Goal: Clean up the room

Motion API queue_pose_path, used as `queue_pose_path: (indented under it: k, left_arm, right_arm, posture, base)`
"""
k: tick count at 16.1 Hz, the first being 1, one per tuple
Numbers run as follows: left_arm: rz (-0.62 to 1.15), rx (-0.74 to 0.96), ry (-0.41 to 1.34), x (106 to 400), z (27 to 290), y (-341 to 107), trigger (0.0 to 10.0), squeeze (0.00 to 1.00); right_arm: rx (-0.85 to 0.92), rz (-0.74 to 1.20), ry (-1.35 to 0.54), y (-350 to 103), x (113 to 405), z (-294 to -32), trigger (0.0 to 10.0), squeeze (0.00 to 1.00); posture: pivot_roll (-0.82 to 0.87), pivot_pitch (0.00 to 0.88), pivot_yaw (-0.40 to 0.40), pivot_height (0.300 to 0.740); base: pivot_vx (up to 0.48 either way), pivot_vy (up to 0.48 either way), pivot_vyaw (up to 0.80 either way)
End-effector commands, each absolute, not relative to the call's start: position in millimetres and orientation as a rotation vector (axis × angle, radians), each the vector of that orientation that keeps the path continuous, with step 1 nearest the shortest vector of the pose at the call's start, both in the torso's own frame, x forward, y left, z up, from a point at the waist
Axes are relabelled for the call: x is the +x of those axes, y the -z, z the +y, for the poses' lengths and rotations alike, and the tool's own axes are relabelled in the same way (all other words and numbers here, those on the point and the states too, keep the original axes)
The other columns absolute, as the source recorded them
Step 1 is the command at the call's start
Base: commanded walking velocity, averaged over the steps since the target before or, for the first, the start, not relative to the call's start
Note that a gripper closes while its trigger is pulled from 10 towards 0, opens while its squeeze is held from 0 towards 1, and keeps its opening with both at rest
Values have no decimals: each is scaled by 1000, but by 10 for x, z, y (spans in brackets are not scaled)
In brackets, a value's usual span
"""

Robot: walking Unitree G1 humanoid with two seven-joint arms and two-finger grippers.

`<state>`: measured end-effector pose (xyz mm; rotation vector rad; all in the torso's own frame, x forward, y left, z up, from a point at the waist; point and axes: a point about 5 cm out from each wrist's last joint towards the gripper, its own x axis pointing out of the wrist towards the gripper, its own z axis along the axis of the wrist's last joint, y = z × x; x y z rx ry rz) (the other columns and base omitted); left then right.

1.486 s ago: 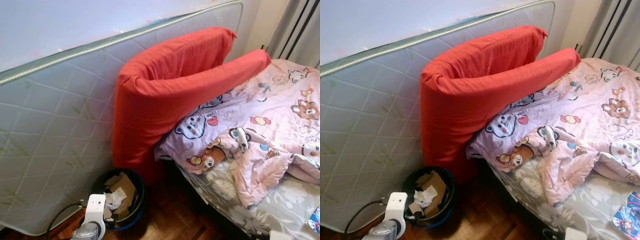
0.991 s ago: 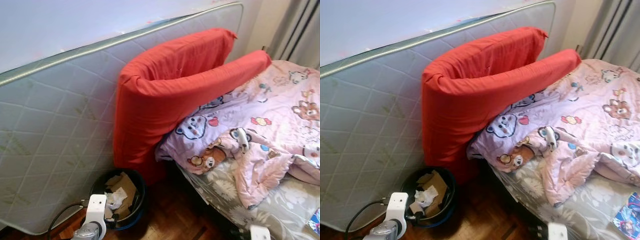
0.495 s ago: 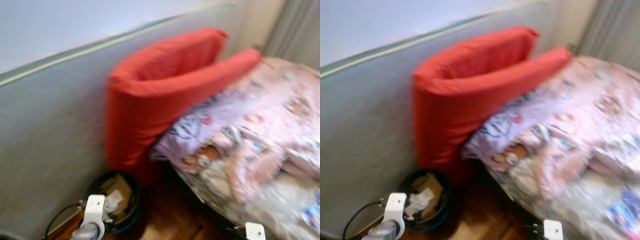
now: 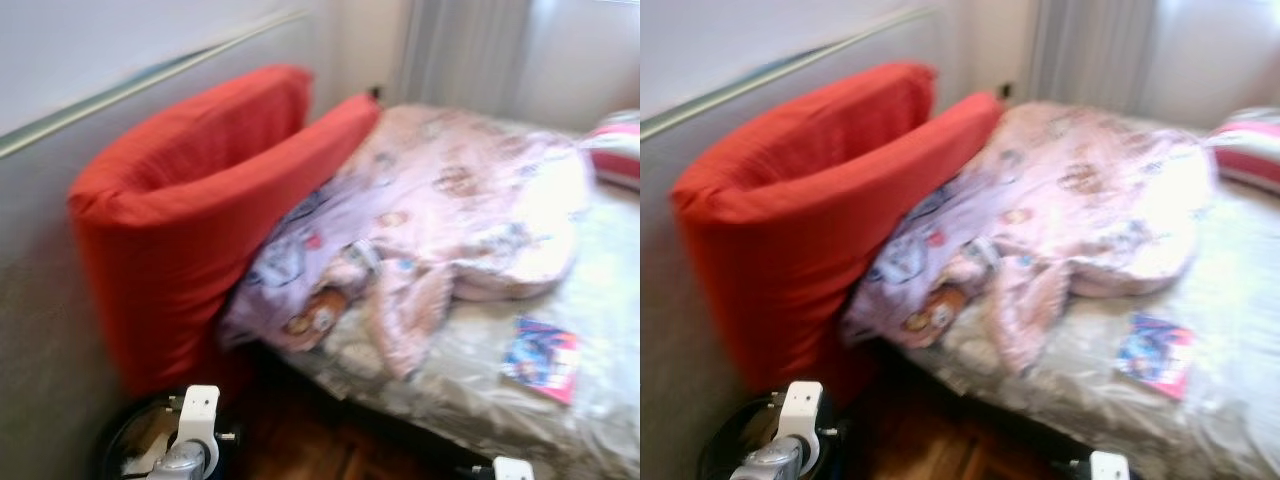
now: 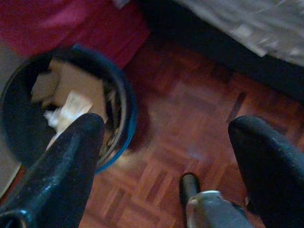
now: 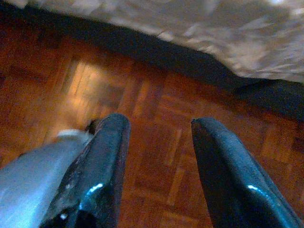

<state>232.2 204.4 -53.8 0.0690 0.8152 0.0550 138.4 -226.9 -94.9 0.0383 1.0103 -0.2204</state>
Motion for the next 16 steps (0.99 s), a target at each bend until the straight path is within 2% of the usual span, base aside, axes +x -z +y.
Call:
queue_pose_path:
  k: [1, 5, 16]
  left_arm:
    - [837, 87, -70, 2276, 2117, 556, 10000, 0]
    - [837, 89, -69, 2278, 2121, 555, 10000, 0]
    - [838, 104, -61, 2284, 2119, 551, 10000, 0]
  right_arm:
    - [55, 1015, 214, 968, 1365, -2208, 10000, 0]
    - [62, 1011, 220, 972, 1356, -2199, 10000, 0]
    - [69, 997, 214, 965, 1375, -2188, 10000, 0]
  posture:
    - [82, 0, 12, 740]
    - [89, 0, 13, 740]
    - [87, 0, 16, 740]
  base:
    - [0, 0, -788]
    - [0, 0, -725]
    - [0, 0, 0]
